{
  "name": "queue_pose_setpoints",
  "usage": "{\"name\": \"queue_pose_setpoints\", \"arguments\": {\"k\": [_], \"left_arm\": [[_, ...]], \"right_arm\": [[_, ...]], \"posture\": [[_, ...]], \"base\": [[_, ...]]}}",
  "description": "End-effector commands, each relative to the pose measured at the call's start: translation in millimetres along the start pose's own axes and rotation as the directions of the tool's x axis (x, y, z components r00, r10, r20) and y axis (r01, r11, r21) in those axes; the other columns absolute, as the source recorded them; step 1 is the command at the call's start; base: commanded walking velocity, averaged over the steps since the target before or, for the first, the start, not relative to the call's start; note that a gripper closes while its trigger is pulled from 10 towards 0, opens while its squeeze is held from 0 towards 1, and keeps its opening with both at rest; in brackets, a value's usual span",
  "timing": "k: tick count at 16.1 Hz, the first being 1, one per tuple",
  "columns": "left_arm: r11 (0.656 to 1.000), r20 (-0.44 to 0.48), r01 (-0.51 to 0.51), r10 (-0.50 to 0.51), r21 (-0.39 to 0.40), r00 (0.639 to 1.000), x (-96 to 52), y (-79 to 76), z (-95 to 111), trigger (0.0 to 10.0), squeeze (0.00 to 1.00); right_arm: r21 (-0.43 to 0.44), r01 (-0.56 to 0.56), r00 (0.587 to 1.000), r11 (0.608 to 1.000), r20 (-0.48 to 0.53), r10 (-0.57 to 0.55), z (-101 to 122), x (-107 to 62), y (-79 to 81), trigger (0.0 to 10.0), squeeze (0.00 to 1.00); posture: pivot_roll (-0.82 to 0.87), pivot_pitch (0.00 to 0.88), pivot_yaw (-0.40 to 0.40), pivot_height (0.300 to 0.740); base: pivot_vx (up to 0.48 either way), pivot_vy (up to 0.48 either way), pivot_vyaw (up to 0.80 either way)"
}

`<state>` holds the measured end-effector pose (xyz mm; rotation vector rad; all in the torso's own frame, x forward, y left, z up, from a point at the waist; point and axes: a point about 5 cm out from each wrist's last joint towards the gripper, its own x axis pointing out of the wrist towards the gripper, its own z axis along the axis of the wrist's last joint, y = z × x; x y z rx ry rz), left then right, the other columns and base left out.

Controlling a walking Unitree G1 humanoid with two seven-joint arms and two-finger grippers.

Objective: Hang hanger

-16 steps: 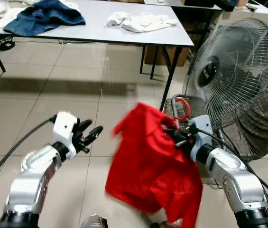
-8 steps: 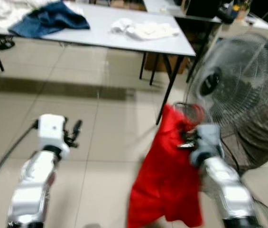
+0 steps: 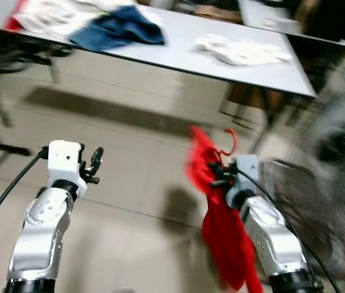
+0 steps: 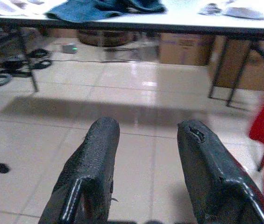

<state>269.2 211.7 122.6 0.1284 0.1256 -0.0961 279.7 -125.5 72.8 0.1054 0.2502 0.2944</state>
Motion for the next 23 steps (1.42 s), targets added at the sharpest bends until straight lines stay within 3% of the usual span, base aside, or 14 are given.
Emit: {"name": "queue_pose_setpoints", "arguments": {"k": [1,5,8,17,23], "left_arm": [[0.999,0.006,0.032,-0.032,-0.005,0.999,2.0,-8.4,3.0,10.0,0.00],[0.999,-0.012,0.038,-0.038,-0.014,0.999,2.7,-8.5,1.6,10.0,0.00],[0.998,-0.018,0.053,-0.053,-0.019,0.998,3.1,-11.2,0.2,10.0,0.00],[0.993,-0.022,0.114,-0.113,0.015,0.993,11.0,-12.6,5.9,10.0,0.00],[0.988,-0.016,0.152,-0.152,0.031,0.988,19.7,-13.1,11.8,10.0,0.00]], "right_arm": [[-0.013,0.045,0.999,0.999,0.027,-0.044,4.0,-4.1,-13.4,10.0,0.00],[-0.005,0.053,0.998,0.999,0.022,-0.052,1.6,-3.9,-13.6,10.0,0.00],[0.060,0.049,0.998,0.997,0.031,-0.051,1.6,-5.7,-13.6,10.0,0.00],[0.062,0.079,0.993,0.995,0.078,-0.084,9.9,-4.8,-11.4,10.0,0.00],[0.059,0.077,0.992,0.995,0.091,-0.082,10.2,0.0,-6.3,10.0,0.00]], "posture": [[-0.04,0.005,-0.072,0.740],[-0.05,0.021,-0.062,0.740],[-0.05,0.019,-0.057,0.740],[-0.05,0.000,-0.015,0.740],[-0.04,0.000,0.050,0.740]], "base": [[0.431,0.000,0.80],[0.434,0.000,0.20],[0.436,0.000,0.00],[0.444,0.000,0.00],[0.457,0.000,0.76]]}}
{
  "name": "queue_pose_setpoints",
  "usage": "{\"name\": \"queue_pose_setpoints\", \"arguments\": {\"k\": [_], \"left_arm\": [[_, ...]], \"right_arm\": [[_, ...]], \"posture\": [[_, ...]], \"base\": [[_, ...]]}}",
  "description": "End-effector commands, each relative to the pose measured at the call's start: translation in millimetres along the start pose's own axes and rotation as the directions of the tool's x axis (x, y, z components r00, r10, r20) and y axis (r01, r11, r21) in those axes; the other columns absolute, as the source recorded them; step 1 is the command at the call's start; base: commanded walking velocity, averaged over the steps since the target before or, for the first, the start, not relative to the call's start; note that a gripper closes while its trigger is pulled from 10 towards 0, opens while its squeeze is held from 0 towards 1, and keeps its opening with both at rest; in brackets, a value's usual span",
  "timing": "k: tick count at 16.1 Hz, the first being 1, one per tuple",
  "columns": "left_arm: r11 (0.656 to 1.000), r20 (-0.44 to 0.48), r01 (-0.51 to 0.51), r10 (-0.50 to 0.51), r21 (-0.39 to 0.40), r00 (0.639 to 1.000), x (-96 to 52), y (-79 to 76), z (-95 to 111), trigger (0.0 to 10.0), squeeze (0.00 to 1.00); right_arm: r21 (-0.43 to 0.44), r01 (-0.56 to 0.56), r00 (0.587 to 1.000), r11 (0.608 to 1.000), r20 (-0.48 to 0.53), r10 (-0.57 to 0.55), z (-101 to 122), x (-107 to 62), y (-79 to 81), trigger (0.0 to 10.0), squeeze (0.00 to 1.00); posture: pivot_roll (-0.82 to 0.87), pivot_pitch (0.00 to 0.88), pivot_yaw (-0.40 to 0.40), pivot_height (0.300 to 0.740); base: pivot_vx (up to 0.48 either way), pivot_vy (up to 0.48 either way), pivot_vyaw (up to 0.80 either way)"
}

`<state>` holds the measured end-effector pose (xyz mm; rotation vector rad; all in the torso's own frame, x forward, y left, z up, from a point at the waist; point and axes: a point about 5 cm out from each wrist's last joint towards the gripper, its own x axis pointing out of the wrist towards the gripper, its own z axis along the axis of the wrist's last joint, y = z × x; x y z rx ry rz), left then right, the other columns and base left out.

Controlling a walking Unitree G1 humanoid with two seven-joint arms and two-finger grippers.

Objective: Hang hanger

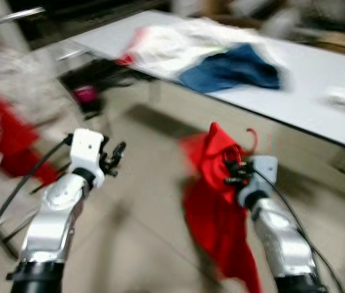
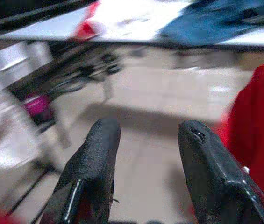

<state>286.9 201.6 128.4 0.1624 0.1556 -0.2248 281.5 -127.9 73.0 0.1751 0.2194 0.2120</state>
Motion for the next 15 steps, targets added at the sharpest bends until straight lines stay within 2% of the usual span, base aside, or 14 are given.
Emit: {"name": "queue_pose_setpoints", "arguments": {"k": [1,15], "left_arm": [[1.000,0.009,0.024,-0.023,-0.013,1.000,3.6,-4.9,2.0,10.0,0.00],[0.999,0.006,0.005,-0.005,-0.039,1.000,-2.0,-7.2,-6.2,10.0,0.00]], "right_arm": [[-0.023,0.000,0.999,1.000,0.053,0.001,10.8,1.3,-1.5,10.0,0.00],[-0.060,-0.060,0.997,0.996,0.046,0.063,10.4,5.6,2.3,10.0,0.00]], "posture": [[-0.04,0.000,0.050,0.740],[-0.03,0.000,0.015,0.740]], "base": [[0.454,0.000,0.00],[0.455,0.000,0.00]]}}
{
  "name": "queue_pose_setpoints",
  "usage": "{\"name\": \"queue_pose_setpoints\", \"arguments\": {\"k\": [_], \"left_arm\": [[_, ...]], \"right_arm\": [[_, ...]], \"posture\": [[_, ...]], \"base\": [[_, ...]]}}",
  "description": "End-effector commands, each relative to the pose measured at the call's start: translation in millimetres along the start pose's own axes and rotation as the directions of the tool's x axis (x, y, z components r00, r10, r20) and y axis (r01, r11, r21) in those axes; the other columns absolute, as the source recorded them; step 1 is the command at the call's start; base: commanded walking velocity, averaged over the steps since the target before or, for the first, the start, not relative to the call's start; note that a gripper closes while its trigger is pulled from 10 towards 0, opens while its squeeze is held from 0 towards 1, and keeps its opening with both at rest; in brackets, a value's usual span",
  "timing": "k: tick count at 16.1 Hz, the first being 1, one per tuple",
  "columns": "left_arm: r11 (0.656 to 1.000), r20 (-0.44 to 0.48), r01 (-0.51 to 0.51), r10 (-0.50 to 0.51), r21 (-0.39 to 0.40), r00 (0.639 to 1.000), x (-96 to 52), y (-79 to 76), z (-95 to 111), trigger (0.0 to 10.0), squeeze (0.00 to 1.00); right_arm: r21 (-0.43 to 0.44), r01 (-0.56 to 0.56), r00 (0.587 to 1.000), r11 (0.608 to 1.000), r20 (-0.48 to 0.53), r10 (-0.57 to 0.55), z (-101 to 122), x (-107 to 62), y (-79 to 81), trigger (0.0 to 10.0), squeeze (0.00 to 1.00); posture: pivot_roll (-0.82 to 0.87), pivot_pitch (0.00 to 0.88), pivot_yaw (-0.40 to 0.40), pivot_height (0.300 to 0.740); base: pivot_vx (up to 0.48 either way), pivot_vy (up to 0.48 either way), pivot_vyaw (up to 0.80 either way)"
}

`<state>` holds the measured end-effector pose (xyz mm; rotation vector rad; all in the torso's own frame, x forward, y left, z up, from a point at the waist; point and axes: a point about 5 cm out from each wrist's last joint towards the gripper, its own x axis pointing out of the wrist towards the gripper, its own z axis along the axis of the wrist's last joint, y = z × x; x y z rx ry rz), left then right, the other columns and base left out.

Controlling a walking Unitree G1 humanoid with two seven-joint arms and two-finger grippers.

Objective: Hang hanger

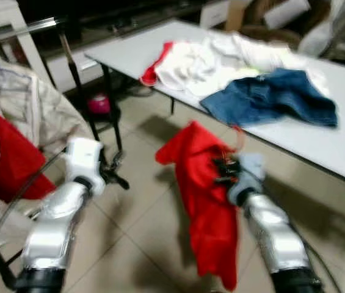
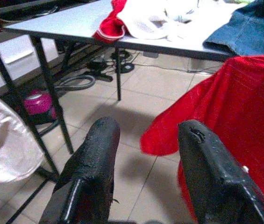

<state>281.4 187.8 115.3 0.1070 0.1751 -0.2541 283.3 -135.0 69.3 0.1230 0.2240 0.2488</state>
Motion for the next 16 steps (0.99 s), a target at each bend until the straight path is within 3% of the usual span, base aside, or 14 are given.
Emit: {"name": "queue_pose_setpoints", "arguments": {"k": [1,4,7,16], "left_arm": [[0.999,0.017,-0.030,0.030,0.013,0.999,-2.1,9.1,5.4,10.0,0.00],[1.000,0.023,-0.028,0.027,0.009,0.999,-1.5,8.8,6.4,10.0,0.00],[1.000,0.023,-0.017,0.017,0.015,1.000,-0.8,7.9,6.8,10.0,0.00],[0.999,0.020,-0.017,0.017,0.033,1.000,-0.3,8.5,7.3,10.0,0.00]], "right_arm": [[-0.008,-0.033,0.998,0.999,0.061,0.033,12.7,4.8,9.9,10.0,0.00],[-0.013,-0.053,0.997,0.999,0.050,0.053,12.6,5.1,11.4,10.0,0.00],[-0.024,-0.030,0.998,0.999,0.062,0.031,14.4,6.5,9.4,10.0,0.00],[-0.031,-0.023,0.997,0.999,0.067,0.025,16.2,9.1,8.5,10.0,0.00]], "posture": [[-0.03,0.000,0.015,0.740],[-0.03,0.000,0.015,0.740],[-0.03,0.000,0.018,0.740],[-0.03,0.000,0.012,0.740]], "base": [[0.458,0.000,0.00],[0.465,0.000,0.00],[0.460,0.000,0.77],[0.471,0.000,0.00]]}}
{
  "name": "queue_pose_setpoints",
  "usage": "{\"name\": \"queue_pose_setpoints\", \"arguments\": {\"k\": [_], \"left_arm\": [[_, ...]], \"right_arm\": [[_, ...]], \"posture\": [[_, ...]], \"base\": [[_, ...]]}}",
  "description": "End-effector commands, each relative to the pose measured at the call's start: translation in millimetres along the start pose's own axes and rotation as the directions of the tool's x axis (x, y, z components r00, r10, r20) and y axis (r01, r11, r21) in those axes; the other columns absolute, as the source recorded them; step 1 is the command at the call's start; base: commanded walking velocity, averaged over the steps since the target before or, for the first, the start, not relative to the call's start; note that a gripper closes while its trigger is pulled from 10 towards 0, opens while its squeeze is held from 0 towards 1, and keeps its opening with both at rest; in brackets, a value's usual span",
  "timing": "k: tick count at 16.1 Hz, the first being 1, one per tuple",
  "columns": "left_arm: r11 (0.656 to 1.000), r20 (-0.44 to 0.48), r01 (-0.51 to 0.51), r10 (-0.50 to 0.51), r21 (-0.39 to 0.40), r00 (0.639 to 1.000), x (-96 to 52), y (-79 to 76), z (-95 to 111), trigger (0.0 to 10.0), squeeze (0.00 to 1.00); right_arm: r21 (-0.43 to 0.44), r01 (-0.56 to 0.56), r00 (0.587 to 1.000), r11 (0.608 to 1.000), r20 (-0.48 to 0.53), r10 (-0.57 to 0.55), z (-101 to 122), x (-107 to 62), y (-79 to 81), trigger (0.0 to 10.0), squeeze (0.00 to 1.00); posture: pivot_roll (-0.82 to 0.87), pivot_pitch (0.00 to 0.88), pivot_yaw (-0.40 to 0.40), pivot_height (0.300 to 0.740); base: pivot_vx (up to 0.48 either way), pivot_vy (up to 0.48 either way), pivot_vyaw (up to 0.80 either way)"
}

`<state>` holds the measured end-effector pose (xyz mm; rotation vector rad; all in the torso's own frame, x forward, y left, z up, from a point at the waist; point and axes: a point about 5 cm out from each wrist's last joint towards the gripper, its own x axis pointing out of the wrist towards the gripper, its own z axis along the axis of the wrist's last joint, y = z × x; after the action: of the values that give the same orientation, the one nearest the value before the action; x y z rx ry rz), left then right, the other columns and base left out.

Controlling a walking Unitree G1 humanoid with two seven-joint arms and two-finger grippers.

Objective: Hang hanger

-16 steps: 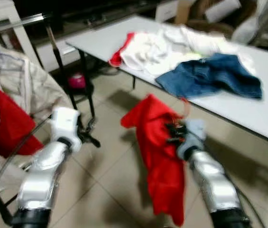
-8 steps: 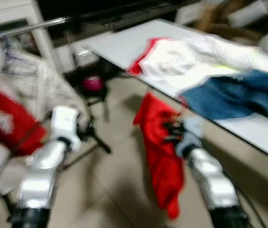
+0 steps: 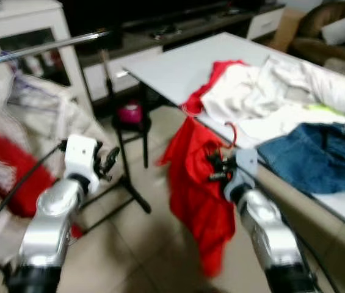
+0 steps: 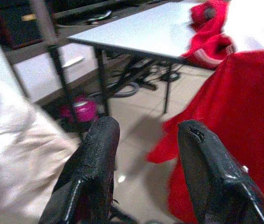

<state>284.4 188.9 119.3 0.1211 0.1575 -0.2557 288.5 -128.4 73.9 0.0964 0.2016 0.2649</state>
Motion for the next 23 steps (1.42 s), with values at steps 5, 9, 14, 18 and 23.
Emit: {"name": "queue_pose_setpoints", "arguments": {"k": [5,9,14,18,23], "left_arm": [[1.000,0.001,-0.010,0.010,0.017,1.000,-2.4,5.1,2.0,10.0,0.00],[1.000,0.000,-0.006,0.006,0.018,1.000,-1.8,4.5,2.2,10.0,0.00],[1.000,0.003,-0.005,0.005,0.020,1.000,-2.2,4.2,2.6,10.0,0.00],[1.000,0.002,0.005,-0.005,0.022,1.000,-2.6,2.0,2.3,10.0,0.00],[0.999,0.016,0.046,-0.046,0.011,0.999,-6.1,-4.9,3.4,10.0,0.00]], "right_arm": [[-0.005,-0.005,0.999,1.000,0.051,0.005,10.4,2.5,2.0,10.0,0.00],[-0.014,-0.027,0.998,1.000,0.048,0.028,9.9,2.7,4.1,10.0,0.00],[-0.016,-0.096,0.995,0.995,0.030,0.097,7.6,3.3,12.7,10.0,0.00],[-0.044,-0.249,0.968,0.967,-0.018,0.249,0.7,-3.1,24.9,10.0,0.00],[-0.071,-0.319,0.948,0.945,-0.047,0.316,-0.4,-12.1,14.4,10.0,0.00]], "posture": [[-0.03,0.000,0.017,0.740],[-0.03,0.000,0.017,0.740],[-0.03,0.000,0.016,0.740],[-0.03,0.000,0.014,0.740],[-0.03,0.000,0.006,0.740]], "base": [[0.463,0.000,0.00],[0.470,0.000,0.00],[0.467,0.000,0.79],[0.465,0.000,0.79],[0.266,0.000,0.79]]}}
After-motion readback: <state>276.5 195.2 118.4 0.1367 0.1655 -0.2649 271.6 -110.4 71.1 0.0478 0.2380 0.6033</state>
